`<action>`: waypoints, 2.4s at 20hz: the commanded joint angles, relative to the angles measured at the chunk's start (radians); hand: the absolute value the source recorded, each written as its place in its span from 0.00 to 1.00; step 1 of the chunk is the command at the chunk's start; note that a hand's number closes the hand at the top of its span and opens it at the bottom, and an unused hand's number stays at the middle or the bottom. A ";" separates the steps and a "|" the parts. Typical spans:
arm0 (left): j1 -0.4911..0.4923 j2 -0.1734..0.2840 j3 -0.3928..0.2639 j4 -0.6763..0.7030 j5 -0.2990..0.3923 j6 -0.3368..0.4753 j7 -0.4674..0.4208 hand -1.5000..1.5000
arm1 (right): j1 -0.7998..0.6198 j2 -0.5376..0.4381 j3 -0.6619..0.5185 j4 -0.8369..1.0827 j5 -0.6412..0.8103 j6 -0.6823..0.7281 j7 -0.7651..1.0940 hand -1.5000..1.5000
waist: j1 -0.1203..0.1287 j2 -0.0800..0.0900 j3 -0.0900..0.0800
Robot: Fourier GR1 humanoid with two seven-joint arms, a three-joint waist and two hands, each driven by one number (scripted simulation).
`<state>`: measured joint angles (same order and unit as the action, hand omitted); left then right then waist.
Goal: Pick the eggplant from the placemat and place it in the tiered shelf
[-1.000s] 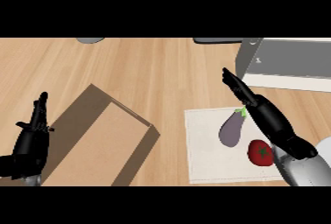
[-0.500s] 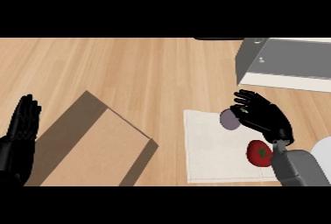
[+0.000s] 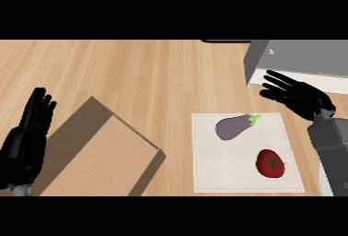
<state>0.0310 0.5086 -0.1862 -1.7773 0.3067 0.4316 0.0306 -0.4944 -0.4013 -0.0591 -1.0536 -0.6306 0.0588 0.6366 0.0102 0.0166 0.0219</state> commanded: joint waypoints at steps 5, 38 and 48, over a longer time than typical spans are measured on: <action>-0.063 -0.020 -0.024 0.044 0.006 -0.014 0.026 0.50 | -0.224 -0.185 0.096 0.077 -0.032 0.397 0.261 0.00 | 0.024 -0.001 -0.022; -0.104 -0.044 -0.024 0.110 0.010 -0.006 0.035 0.50 | -0.391 -0.017 0.542 0.389 0.356 0.652 0.191 0.00 | -0.005 -0.011 -0.022; -0.086 -0.057 -0.029 0.091 -0.032 0.013 0.051 0.50 | -0.290 -0.015 0.515 0.321 0.429 0.657 0.149 0.00 | -0.020 -0.019 -0.022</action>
<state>-0.0104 0.5075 -0.2105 -1.7259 0.2929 0.4298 0.0721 -0.8472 -0.4161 0.4591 -0.6661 -0.2229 0.7347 0.7825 0.0088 -0.0073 0.0208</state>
